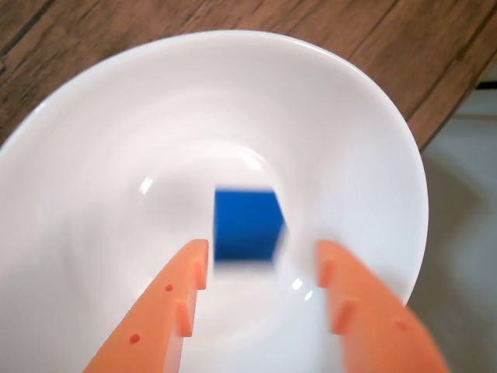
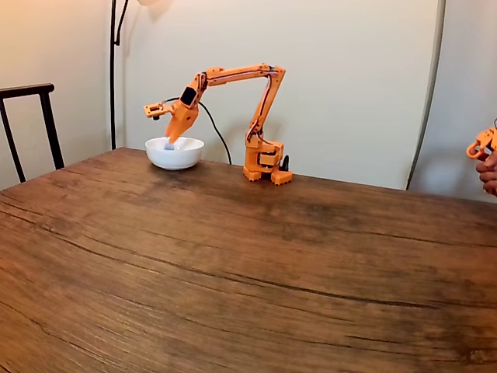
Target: Grasp the cube and drop it in the bowl
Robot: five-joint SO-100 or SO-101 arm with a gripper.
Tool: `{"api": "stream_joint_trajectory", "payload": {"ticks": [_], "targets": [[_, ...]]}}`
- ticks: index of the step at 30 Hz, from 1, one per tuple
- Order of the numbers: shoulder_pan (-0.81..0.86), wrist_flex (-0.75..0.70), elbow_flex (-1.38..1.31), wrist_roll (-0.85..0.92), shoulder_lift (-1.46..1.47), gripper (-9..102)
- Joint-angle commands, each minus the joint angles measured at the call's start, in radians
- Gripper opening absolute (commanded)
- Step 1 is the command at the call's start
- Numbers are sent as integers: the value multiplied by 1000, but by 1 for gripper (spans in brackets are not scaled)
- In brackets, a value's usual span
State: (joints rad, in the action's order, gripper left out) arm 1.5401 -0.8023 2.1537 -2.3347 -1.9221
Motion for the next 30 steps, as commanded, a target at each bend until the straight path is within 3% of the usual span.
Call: {"api": "stream_joint_trajectory", "payload": {"ticks": [1,7,18,30], "targets": [[0,-5,-26,0,-14,33],[-28,-147,-126,9,-20,31],[-212,-494,-382,-5,-193,5],[-520,-716,-371,-5,-411,-1]]}}
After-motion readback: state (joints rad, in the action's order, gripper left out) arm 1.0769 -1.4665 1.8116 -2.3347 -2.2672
